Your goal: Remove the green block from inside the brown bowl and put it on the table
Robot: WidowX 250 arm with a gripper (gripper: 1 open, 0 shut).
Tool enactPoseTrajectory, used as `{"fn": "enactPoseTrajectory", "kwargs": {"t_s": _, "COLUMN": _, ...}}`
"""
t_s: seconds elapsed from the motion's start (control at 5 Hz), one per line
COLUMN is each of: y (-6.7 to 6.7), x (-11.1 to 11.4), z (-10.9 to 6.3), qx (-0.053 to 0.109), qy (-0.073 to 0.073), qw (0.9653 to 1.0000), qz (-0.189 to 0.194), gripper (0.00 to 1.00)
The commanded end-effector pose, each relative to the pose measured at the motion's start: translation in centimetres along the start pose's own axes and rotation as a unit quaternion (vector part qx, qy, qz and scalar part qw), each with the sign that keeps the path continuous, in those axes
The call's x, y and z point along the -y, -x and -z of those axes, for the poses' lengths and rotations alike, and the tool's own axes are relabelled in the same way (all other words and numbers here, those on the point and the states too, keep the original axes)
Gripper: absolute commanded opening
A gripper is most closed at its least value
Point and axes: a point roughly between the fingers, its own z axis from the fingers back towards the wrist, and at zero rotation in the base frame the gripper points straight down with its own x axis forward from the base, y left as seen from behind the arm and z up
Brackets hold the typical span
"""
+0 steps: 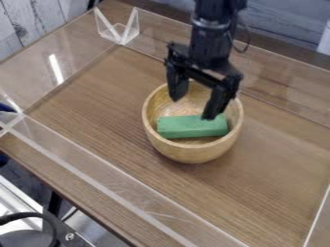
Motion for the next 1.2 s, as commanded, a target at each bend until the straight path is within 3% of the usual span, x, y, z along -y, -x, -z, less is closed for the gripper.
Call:
{"fn": "enactPoseTrajectory", "kwargs": {"t_s": 0.0, "y": -0.7, "x": 0.2, "z": 0.1, "qx": 0.026, "qy": -0.007, "qw": 0.9989, "qz": 0.038, "gripper": 1.00}}
{"fn": "enactPoseTrajectory", "kwargs": {"t_s": 0.2, "y": -1.0, "x": 0.4, "z": 1.3, "qx": 0.024, "qy": -0.011, "qw": 0.9979, "qz": 0.059, "gripper": 1.00}}
{"fn": "enactPoseTrajectory", "kwargs": {"t_s": 1.0, "y": -2.4, "x": 0.3, "z": 4.4, "qx": 0.016, "qy": -0.013, "qw": 0.9960, "qz": 0.087, "gripper": 1.00}}
